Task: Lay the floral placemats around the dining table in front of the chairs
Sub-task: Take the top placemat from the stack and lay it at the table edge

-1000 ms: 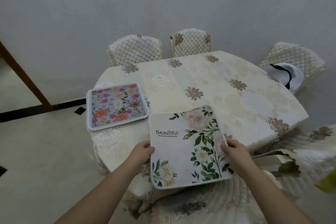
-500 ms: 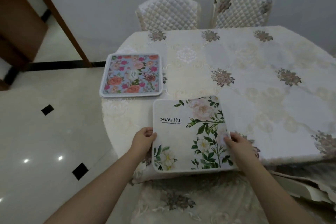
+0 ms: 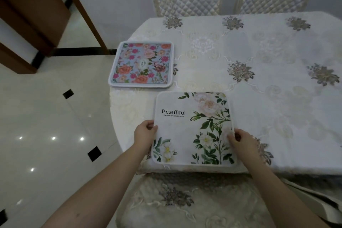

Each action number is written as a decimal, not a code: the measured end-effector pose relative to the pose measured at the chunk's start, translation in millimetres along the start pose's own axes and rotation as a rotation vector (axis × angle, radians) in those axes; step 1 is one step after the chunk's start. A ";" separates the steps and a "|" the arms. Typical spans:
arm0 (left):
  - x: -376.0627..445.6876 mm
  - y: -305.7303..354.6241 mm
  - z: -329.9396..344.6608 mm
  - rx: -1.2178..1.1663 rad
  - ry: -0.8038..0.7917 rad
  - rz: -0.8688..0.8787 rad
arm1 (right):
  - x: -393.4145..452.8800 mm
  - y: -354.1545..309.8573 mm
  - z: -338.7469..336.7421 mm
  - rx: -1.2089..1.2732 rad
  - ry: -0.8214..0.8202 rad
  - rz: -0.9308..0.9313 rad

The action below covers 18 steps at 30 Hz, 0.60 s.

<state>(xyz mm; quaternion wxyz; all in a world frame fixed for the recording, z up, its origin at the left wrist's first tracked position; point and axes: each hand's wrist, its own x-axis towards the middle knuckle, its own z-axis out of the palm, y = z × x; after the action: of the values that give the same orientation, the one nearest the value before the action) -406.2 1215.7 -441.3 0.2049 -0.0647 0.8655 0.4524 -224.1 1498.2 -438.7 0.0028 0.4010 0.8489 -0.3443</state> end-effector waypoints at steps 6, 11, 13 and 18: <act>-5.6 -3.6 1.5 0.065 0.059 0.068 | 2.3 8.6 5.6 0.003 0.004 0.029; -8.1 -4.2 3.3 0.066 0.069 0.074 | 1.8 14.5 8.4 0.010 0.001 0.005; -8.2 -4.5 4.1 0.072 0.071 0.078 | 2.5 16.1 9.3 0.000 0.011 0.000; -7.7 -4.3 4.5 0.092 0.070 0.084 | 1.7 17.5 8.3 -0.087 0.025 -0.003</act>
<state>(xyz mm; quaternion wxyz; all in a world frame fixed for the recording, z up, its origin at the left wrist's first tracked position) -396.6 1216.3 -443.6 0.1579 -0.0345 0.8941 0.4178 -215.6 1502.3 -455.7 0.0093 0.4036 0.8636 -0.3021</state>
